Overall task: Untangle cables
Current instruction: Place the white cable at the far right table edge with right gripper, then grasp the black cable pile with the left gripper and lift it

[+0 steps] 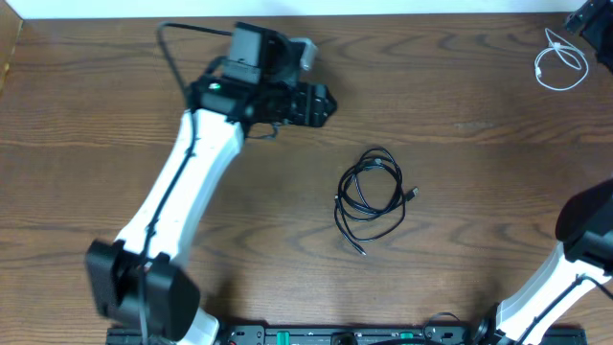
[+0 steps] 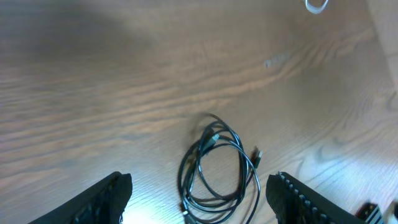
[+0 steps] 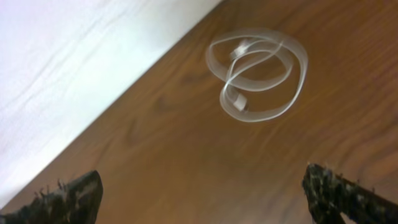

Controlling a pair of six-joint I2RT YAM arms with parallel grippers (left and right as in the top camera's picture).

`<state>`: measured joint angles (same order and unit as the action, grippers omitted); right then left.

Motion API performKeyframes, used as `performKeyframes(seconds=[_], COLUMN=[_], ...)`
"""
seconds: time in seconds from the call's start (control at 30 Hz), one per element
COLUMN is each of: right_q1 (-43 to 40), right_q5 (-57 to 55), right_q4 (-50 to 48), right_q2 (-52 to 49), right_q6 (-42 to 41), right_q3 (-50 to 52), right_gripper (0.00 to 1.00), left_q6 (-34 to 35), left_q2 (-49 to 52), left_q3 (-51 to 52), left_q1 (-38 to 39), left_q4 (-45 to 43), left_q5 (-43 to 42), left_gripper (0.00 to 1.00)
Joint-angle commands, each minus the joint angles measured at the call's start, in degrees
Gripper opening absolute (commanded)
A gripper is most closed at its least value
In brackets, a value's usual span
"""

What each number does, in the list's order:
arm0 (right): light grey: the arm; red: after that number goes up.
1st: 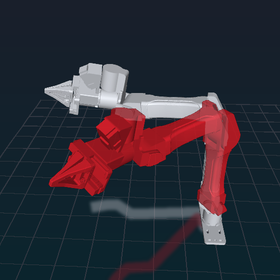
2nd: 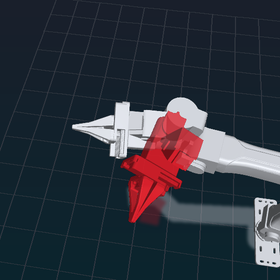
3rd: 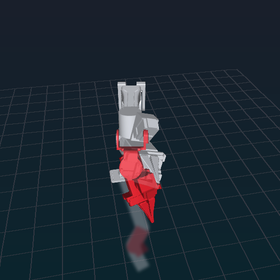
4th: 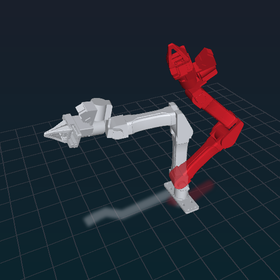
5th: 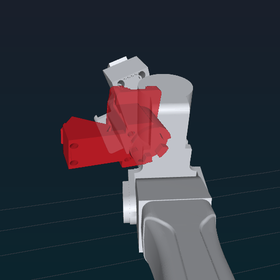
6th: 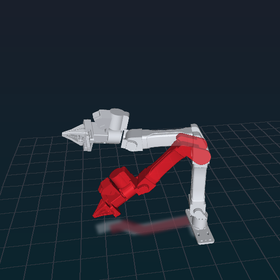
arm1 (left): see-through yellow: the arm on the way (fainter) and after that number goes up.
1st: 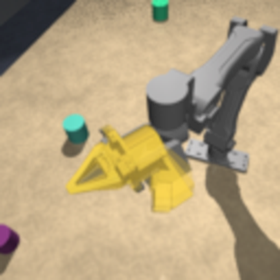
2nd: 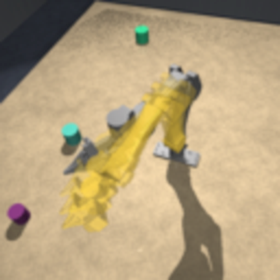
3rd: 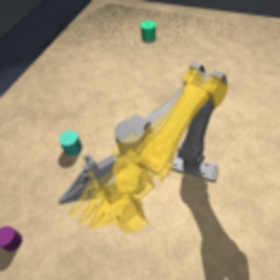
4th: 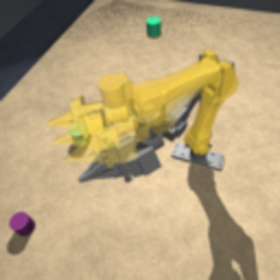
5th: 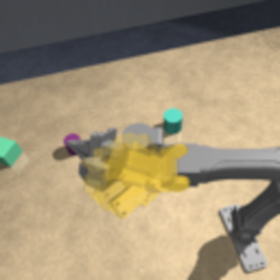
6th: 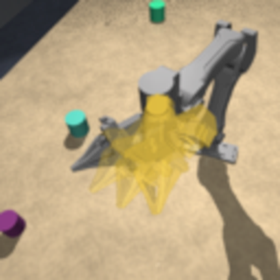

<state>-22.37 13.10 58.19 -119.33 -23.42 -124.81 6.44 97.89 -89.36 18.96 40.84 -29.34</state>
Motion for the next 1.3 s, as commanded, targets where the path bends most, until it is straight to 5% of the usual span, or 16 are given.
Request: performKeyframes(seconds=[0.0, 0.13, 0.33, 0.77, 1.27], right_q1=[3.2, 6.6, 9.8, 11.7, 13.5], right_q5=[7.1, 7.0, 6.5, 6.6, 6.7], right_q4=[6.7, 10.0, 10.5, 6.8, 5.3], right_q2=[0.5, 0.5, 0.5, 0.5, 0.5], right_q6=[1.7, 5.7, 5.9, 8.3, 9.4], right_q3=[0.8, 3.8, 7.8, 18.0, 20.1], right_gripper=[0.99, 0.99, 0.98, 0.97, 0.97], left_q6=[-1.5, -1.5, 5.5, 6.4, 8.9], left_q2=[6.6, 11.7, 17.5, 22.5, 22.9], left_q3=[0.4, 0.4, 0.4, 0.5, 4.2], left_q1=[4.3, 8.2, 12.0, 16.2, 16.7], left_q4=[-0.7, -2.1, -1.4, -0.6, -7.3], left_q5=[0.4, -0.1, 0.5, 15.4, 15.5], left_gripper=[0.74, 0.72, 0.52, 0.4, 0.33])
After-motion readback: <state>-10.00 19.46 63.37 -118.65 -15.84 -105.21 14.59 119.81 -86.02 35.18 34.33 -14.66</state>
